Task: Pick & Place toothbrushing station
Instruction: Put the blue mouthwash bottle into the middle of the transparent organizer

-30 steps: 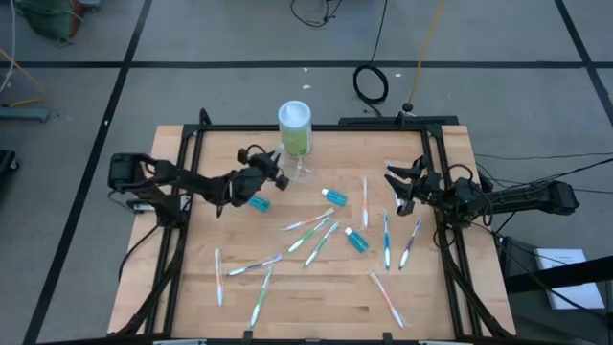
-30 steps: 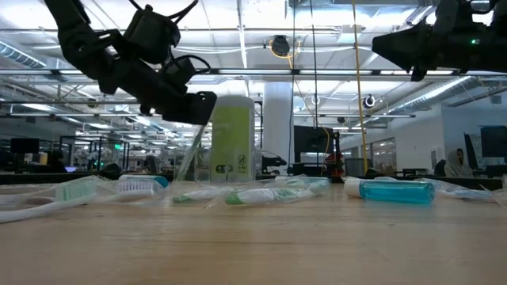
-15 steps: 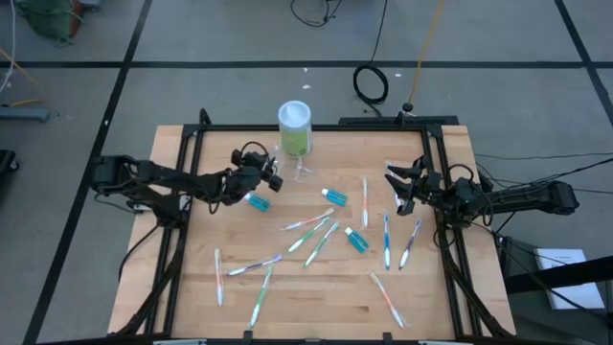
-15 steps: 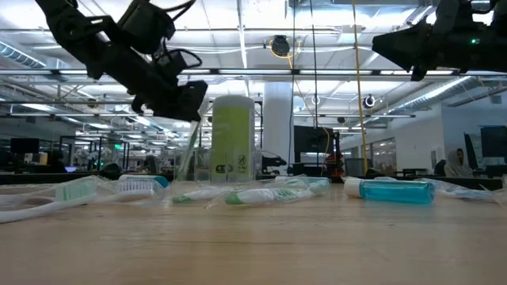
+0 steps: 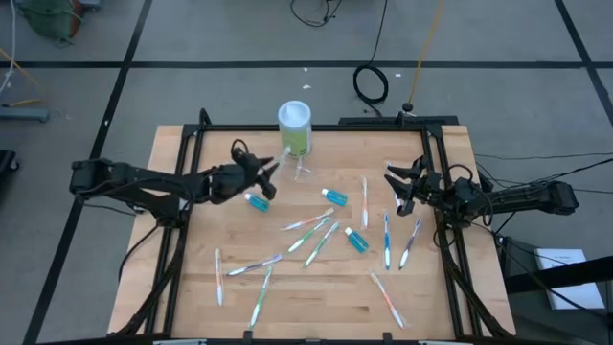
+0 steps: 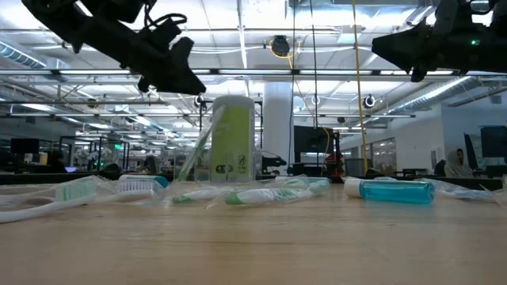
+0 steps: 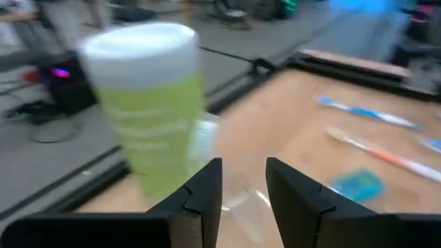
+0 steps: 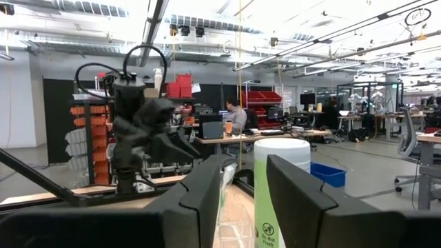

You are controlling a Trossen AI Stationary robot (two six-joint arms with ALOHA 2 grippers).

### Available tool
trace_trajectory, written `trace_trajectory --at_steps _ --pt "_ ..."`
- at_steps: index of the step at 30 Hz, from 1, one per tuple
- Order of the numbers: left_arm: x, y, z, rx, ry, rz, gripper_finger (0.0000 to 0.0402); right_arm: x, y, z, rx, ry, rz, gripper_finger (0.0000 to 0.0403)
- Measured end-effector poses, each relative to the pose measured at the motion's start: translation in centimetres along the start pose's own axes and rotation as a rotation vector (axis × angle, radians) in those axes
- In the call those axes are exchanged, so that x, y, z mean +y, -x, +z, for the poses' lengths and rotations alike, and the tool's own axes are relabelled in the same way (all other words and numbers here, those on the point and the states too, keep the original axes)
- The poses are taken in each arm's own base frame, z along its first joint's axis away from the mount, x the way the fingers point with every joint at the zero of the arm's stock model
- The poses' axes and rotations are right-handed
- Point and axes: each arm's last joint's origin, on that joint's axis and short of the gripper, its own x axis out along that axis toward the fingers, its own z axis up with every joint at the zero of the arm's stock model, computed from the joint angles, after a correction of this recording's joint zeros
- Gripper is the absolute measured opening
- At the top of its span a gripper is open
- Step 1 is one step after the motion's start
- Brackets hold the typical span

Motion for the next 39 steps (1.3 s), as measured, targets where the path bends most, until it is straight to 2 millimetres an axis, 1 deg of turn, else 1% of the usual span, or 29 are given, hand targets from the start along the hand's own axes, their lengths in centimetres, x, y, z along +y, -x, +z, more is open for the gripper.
trace_trajectory --at_steps 8,14,16,18,22,26,30,33,36,39 --pt "-1.7 0.9 -2.0 0.203 -0.088 -0.298 0.012 0.1 -0.1 -0.3 0.022 -0.022 0.002 0.0116" --pt "-2.8 1.3 -2.8 0.251 -0.102 -0.364 0.012 0.4 -0.6 -1.4 0.109 -0.044 0.018 0.0116" --pt "-3.2 1.5 -3.0 0.26 -0.103 -0.401 0.012 0.7 -1.0 -1.9 0.166 -0.042 0.072 0.0116" --pt "-3.4 1.6 -3.0 0.26 -0.118 -0.439 0.012 1.3 -1.9 -1.7 0.188 -0.058 0.138 0.0116" --pt "-3.7 1.8 -3.0 0.256 -0.127 -0.457 0.012 2.2 -3.6 -2.3 0.286 -0.109 0.175 0.0116" --pt "-3.7 1.8 -3.0 0.254 -0.126 -0.454 0.012 3.3 -5.5 -3.9 0.449 -0.149 0.201 0.0116" --pt "-3.7 1.8 -3.1 0.268 -0.116 -0.451 0.012 4.7 -7.4 -5.4 0.617 -0.12 0.21 0.0116" --pt "-3.6 1.9 -3.3 0.293 -0.131 -0.445 0.012 5.6 -8.7 -6.2 0.693 -0.096 0.214 0.0116" --pt "-3.2 2.1 -4.1 0.371 -0.202 -0.427 0.012 6.0 -9.4 -7.1 0.742 -0.086 0.224 0.0116" --pt "-2.4 2.5 -5.4 0.492 -0.365 -0.386 0.012 6.1 -9.3 -8.1 0.786 -0.076 0.227 0.0116"
